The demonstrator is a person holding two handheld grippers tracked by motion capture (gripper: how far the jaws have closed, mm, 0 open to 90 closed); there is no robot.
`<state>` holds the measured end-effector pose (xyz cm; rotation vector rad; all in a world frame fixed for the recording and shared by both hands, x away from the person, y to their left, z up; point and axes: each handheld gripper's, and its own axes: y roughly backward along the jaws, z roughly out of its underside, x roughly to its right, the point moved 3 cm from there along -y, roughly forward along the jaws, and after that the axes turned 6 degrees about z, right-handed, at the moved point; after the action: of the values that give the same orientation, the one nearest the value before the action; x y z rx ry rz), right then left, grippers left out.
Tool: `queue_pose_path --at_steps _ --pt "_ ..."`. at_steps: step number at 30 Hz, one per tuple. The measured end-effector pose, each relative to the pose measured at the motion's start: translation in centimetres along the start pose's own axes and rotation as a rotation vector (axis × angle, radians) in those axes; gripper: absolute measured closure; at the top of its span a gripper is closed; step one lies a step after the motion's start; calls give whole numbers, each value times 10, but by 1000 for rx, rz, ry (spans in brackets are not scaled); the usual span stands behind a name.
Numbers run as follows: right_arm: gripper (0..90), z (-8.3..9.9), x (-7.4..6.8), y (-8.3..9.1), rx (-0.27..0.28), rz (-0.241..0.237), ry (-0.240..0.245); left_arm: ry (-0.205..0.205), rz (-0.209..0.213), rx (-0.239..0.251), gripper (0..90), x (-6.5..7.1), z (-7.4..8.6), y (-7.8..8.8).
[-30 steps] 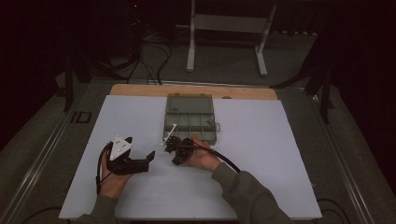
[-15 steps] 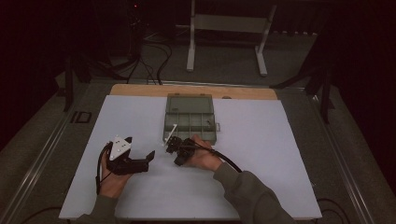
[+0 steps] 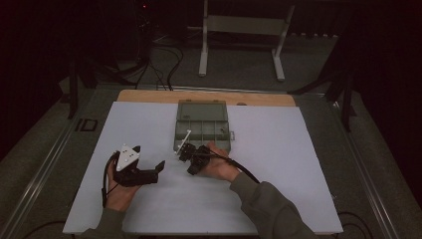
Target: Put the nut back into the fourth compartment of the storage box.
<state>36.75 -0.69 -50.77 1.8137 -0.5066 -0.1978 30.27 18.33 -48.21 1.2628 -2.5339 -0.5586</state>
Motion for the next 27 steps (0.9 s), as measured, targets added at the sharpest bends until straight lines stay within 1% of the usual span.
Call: queue_pose_path --at_steps 5,8,12,15,19,27 --pt "704 1 1 3 -1 3 -3 -2 1 -1 24 0 0 0" --pt "704 1 1 6 10 -13 -8 -2 0 -1 24 0 0 0" --pt "704 0 -1 10 19 -12 6 -2 2 0 24 1 0 -1" --pt "704 0 -2 12 25 -12 0 -1 2 0 24 1 0 0" --pt "704 0 -2 15 28 -17 4 -1 1 0 24 0 0 0" --pt "704 -2 0 23 46 -20 -9 -1 0 0 24 0 0 0"
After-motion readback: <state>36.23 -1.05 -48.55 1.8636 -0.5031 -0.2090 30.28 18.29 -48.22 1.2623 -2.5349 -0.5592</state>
